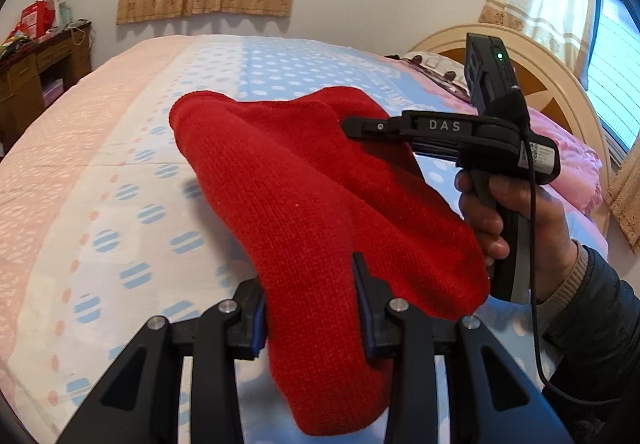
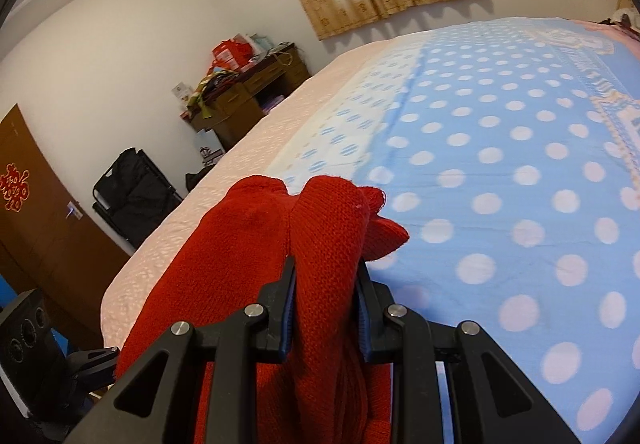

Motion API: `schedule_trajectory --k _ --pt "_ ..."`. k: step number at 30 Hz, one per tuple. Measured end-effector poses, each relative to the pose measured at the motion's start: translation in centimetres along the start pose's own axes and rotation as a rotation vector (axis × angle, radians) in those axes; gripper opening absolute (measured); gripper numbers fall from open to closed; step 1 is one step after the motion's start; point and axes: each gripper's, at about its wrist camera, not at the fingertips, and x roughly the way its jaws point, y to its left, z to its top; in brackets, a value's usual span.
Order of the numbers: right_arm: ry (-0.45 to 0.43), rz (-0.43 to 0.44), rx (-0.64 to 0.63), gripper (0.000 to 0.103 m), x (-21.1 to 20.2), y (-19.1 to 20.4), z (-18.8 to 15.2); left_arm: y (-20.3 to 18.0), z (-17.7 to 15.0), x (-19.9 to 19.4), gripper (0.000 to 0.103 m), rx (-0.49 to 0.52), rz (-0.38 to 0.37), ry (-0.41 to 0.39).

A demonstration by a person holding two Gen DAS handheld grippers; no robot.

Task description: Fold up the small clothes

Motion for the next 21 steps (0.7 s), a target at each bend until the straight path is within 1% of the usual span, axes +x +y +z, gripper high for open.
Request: schedule_trajectory --k 9,15,21 --pt "0.036 0.048 -0.033 0.025 2.7 3.5 0.0 1.2 -1.0 -1.8 0.036 -0.024 0.040 -0.021" --pt "0.062 0.064 -0.048 0.025 4.3 5.3 0.0 2.0 -1.4 -2.1 0.036 -0.038 0.061 -0.022" --pt "0.088 0.080 -0.057 0.025 5.6 6.5 -0.3 3.1 -2.4 -2.5 0.036 -0.064 0.063 -0.019"
